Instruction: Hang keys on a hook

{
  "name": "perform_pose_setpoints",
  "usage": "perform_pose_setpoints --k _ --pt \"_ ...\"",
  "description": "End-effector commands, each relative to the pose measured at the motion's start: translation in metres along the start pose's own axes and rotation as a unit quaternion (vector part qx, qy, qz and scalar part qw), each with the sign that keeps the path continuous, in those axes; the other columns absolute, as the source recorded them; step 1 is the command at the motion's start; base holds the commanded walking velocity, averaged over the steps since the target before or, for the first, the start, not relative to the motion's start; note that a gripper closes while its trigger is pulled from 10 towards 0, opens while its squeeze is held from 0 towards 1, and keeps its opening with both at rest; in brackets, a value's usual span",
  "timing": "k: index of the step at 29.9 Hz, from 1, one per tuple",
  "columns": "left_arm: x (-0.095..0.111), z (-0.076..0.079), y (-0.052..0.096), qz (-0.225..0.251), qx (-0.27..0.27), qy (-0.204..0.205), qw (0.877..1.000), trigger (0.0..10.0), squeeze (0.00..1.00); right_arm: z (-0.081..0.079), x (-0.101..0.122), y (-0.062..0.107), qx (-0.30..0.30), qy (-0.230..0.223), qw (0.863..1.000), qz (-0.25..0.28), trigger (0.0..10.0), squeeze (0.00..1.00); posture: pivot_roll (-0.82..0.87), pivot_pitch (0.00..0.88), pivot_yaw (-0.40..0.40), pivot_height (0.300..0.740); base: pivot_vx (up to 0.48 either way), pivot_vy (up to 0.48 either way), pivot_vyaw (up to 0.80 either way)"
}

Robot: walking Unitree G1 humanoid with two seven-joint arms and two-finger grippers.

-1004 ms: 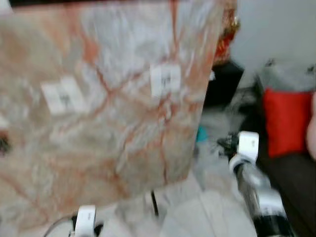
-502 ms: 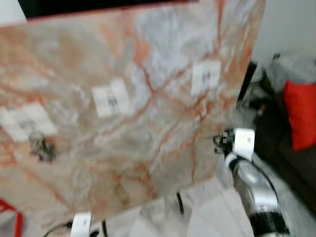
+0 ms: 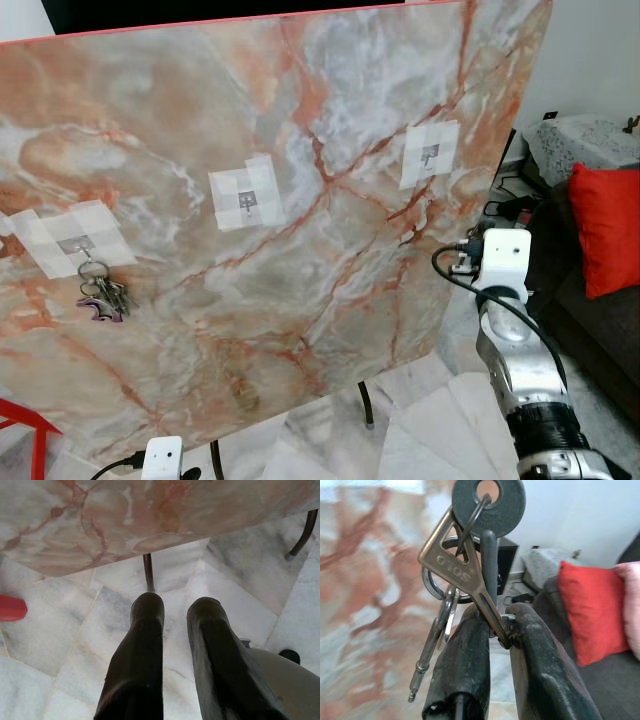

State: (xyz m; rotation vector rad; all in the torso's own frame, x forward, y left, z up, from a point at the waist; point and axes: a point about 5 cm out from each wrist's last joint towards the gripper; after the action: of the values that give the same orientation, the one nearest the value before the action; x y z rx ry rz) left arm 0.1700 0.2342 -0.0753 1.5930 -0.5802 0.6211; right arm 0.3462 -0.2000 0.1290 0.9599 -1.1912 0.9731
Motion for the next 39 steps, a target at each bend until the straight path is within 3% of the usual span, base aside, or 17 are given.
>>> perform_pose_setpoints --k 1,10,14,16,20,22,23,25,27,29,32,33,35,36,37,39 --pt "-0.005 0.001 0.001 -0.009 -0.002 0.002 1.0 10.0 0.0 0.001 0.005 -0.004 -0.007 -0.003 1.0 0.006 10.0 0.0 0.11 0.0 -0.006 0.74 0.0 0.0 0.0" --pt "-0.004 -0.001 0.001 -0.009 -0.005 0.009 1.0 10.0 0.0 -0.014 0.013 -0.011 0.023 -0.02 1.0 0.006 10.0 0.0 0.11 0.0 -0.001 0.74 0.0 0.0 0.0" --pt "-0.005 0.0 0.001 -0.011 -0.007 0.007 1.0 10.0 0.0 -0.017 0.009 -0.01 0.039 -0.008 0.999 -0.002 10.0 0.0 0.11 0.0 -0.002 0.74 0.0 0.0 0.0" --pt "-0.005 0.001 0.001 -0.012 -0.013 0.005 1.0 10.0 0.0 -0.006 -0.004 -0.006 0.033 0.006 0.999 -0.017 10.0 0.0 0.11 0.0 -0.008 0.74 0.0 0.0 0.0" --pt "-0.008 0.004 0.002 -0.016 -0.021 0.002 1.0 10.0 0.0 0.038 -0.051 0.016 0.001 0.07 0.994 -0.087 10.0 0.0 0.11 0.0 -0.01 0.74 0.0 0.0 0.0" --pt "-0.01 0.005 0.003 -0.021 -0.025 0.001 0.999 10.0 0.0 0.048 -0.079 0.03 0.033 0.12 0.981 -0.146 10.0 0.0 0.09 0.006 -0.014 0.74 0.0 0.0 0.0" --pt "-0.01 0.005 0.003 -0.021 -0.025 0.001 0.999 10.0 0.0 0.048 -0.079 0.03 0.033 0.12 0.981 -0.146 10.0 0.0 0.09 0.006 -0.014 0.74 0.0 0.0 0.0" --pt "-0.013 0.007 0.003 -0.027 -0.033 -0.002 0.999 10.0 0.0 0.053 -0.128 0.056 0.122 0.218 0.937 -0.244 10.0 0.0 0.08 0.007 -0.014 0.74 0.0 0.0 0.0" --pt "-0.014 0.009 0.003 -0.031 -0.037 -0.004 0.999 10.0 0.0 0.058 -0.155 0.074 0.173 0.283 0.897 -0.293 10.0 0.0 0.08 0.005 -0.015 0.74 0.0 0.0 0.0" --pt "-0.015 0.01 0.003 -0.035 -0.041 -0.006 0.999 10.0 0.0 0.064 -0.183 0.095 0.208 0.317 0.856 -0.351 10.0 0.0 0.09 0.008 -0.015 0.74 0.0 0.0 0.0" --pt "-0.019 0.011 0.004 -0.045 -0.046 -0.009 0.998 10.0 0.0 0.064 -0.22 0.138 0.309 0.373 0.753 -0.445 10.0 0.0 0.09 0.007 -0.016 0.74 0.0 0.0 0.0" --pt "-0.019 0.011 0.004 -0.045 -0.046 -0.009 0.998 10.0 0.0 0.064 -0.22 0.138 0.309 0.373 0.753 -0.445 10.0 0.0 0.09 0.007 -0.016 0.74 0.0 0.0 0.0" --pt "-0.022 0.009 0.006 -0.052 -0.045 -0.013 0.998 10.0 0.0 0.061 -0.224 0.144 0.339 0.399 0.72 -0.455 10.0 0.0 0.1 0.009 -0.015 0.74 0.0 0.0 0.0" --pt "-0.022 0.009 0.006 -0.052 -0.045 -0.013 0.998 10.0 0.0 0.061 -0.224 0.144 0.339 0.399 0.72 -0.455 10.0 0.0 0.1 0.009 -0.015 0.74 0.0 0.0 0.0" --pt "-0.025 0.005 0.007 -0.058 -0.041 -0.015 0.997 10.0 0.0 0.057 -0.223 0.14 0.36 0.426 0.696 -0.452 10.0 0.0 0.1 0.009 -0.014 0.74 0.0 0.0 0.0" --pt "-0.027 0.002 0.008 -0.062 -0.038 -0.016 0.997 10.0 0.0 0.055 -0.218 0.131 0.366 0.458 0.684 -0.434 10.0 0.0 0.11 0.009 -0.014 0.74 0.0 0.0 0.0"
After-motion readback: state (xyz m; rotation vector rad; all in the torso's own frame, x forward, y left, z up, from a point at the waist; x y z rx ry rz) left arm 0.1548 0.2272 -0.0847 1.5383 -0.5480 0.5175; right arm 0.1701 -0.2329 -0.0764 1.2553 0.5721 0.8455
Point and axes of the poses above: a point about 5 cm out from each wrist's last joint towards the gripper, its own y axis pointing back from the gripper into the wrist, its own x axis along the axis of the wrist's last joint, z = x × y, and after that the axes turned 4 degrees about -y, right-handed
